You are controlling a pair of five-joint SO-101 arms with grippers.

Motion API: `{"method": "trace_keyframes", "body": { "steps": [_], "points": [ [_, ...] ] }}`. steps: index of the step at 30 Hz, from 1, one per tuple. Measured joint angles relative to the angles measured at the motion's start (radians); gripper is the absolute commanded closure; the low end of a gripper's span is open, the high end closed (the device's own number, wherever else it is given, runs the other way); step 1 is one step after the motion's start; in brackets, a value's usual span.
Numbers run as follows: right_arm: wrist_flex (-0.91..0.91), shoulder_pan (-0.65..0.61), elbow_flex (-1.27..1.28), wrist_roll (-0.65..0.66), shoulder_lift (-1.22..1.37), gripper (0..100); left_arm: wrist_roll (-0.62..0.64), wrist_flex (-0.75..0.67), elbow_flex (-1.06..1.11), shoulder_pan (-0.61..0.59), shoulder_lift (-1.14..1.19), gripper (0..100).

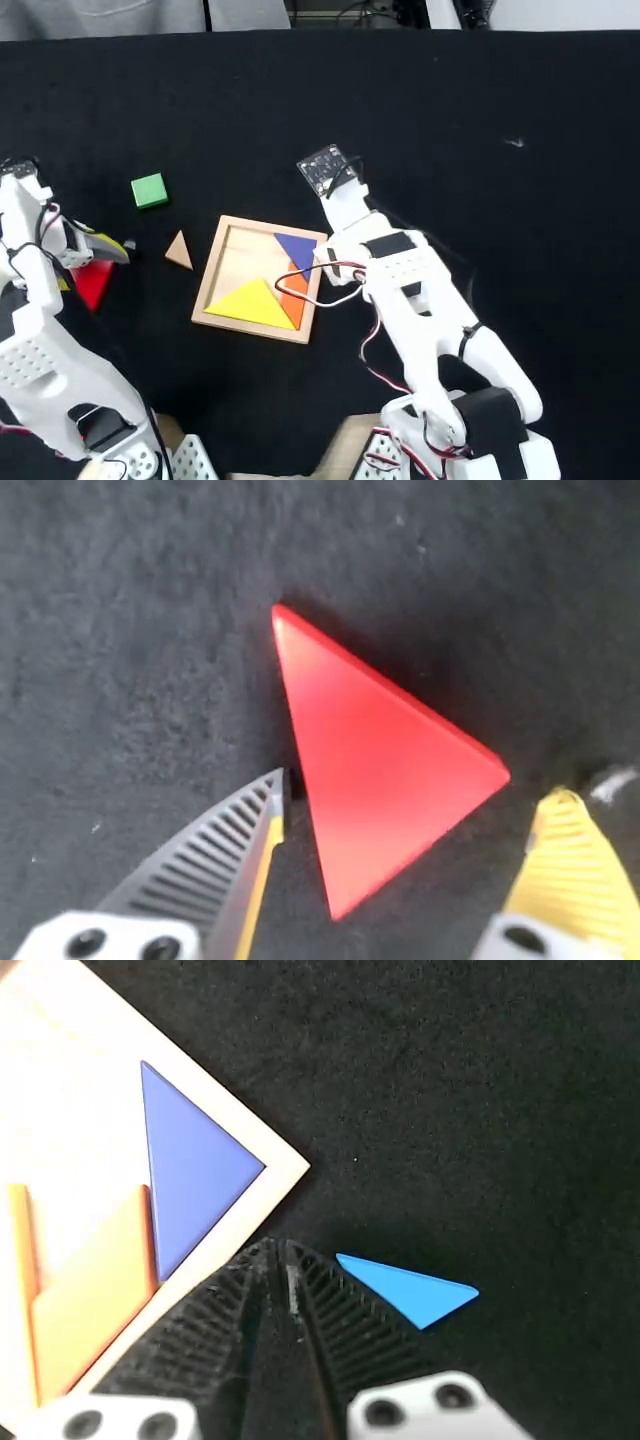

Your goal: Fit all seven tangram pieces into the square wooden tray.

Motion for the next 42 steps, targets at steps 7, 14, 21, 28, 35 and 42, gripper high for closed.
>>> {"method": "trace_keyframes", "body": {
  "steps": [7,14,21,28,35,42],
  "points": [
    [0.0,0.0,0.0,0.0,0.0,98.7,0.0,0.195,-0.107,0.025,-0.153,62],
    [0.0,0.0,0.014,0.0,0.0,98.7,0.038,-0.021,0.1,0.081,-0.164,62],
    [0.0,0.0,0.014,0.0,0.0,98.7,0.044,-0.081,0.158,0.083,-0.164,62],
    [0.0,0.0,0.014,0.0,0.0,98.7,0.048,-0.146,0.149,0.068,-0.112,62],
    [0.0,0.0,0.014,0.0,0.0,98.7,0.044,-0.158,0.101,0.02,-0.044,62],
    [0.0,-0.002,0.014,0.0,0.0,98.7,0.015,-0.16,0.11,0.002,-0.028,62]
  ]
}}
